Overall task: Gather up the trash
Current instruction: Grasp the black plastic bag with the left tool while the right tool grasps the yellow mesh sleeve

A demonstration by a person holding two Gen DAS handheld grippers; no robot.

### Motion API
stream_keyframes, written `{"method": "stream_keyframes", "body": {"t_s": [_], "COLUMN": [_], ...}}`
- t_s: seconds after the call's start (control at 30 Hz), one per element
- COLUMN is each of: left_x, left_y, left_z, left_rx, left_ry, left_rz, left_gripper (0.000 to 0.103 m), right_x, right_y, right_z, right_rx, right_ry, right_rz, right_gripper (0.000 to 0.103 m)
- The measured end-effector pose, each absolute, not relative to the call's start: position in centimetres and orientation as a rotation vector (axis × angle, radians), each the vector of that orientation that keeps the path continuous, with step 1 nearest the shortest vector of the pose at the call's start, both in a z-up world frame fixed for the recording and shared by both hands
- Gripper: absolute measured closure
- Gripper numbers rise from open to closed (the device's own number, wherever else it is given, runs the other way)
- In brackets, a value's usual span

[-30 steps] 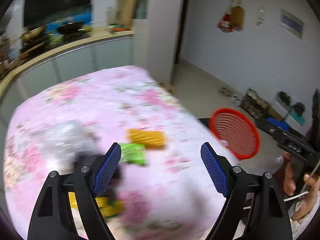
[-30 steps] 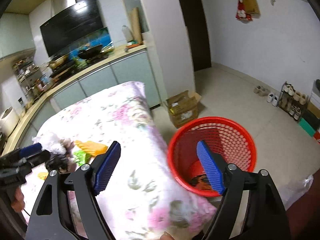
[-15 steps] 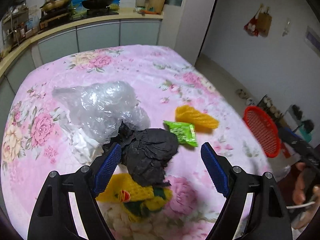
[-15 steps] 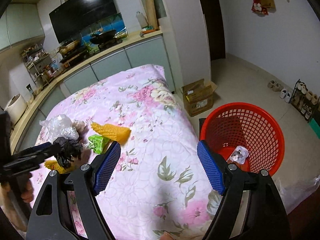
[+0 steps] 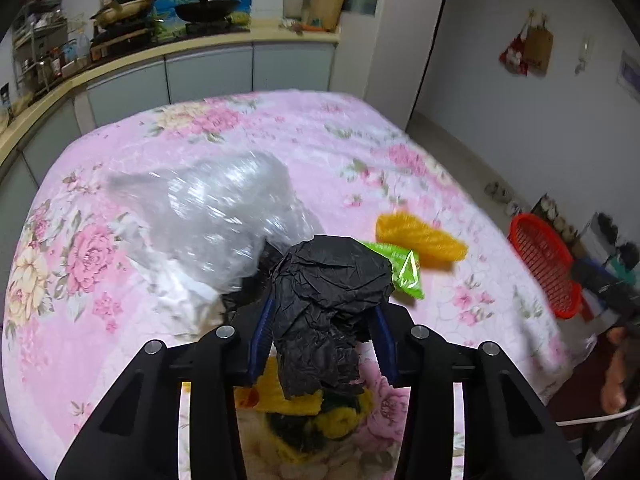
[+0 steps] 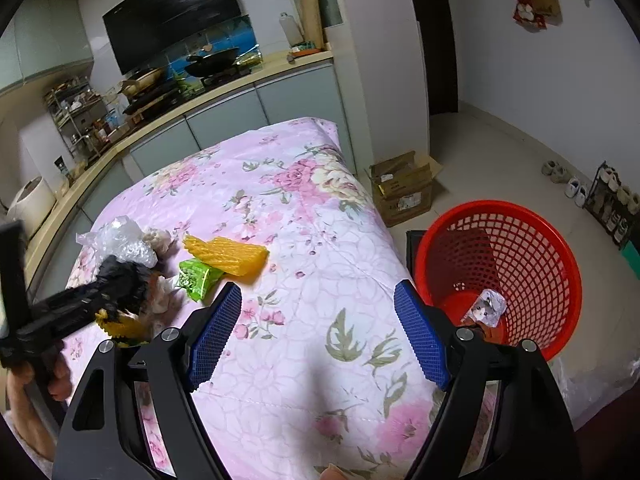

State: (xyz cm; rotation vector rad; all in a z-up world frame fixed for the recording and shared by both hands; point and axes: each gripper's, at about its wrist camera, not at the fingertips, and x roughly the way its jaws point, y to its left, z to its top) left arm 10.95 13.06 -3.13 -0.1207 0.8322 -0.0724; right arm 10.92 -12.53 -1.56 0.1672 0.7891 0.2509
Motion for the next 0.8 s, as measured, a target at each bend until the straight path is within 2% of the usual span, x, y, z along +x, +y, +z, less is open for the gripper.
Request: {"method": "stream_keyframes", "body": {"t_s": [0.23,0.47,0.67,0.8], "left_x": [7.5,6.3,6.1,6.3], "left_y": [15.1,18.4,19.9,20.0], "left_z": [1.3,2.8,1.8,1.3], "left_rx": [-0.156,-0.221,-0.244,-0.238], "left_ry": [0.715,0.685,0.698,0.711], "left_rz": [-0.062,-0.022,-0.013,-0.011], "left_gripper": [0.062,0.062,0.062,0.062], "right_x": [12.3,15.6,17.5,18.8], "right_y": [-9.2,-3.6,0.7,2.0], "right_z": [-0.8,-1.8,-3.4,-4.8], "right_rx": [0.099,0.003,-0.101,-0.144], "right_ry": [0.750,0.799,0.851,0.890], "right_rz": [0.344,0.485,0.556,0.537], "right_gripper": [0.027,0.027,0.041,0.057]}}
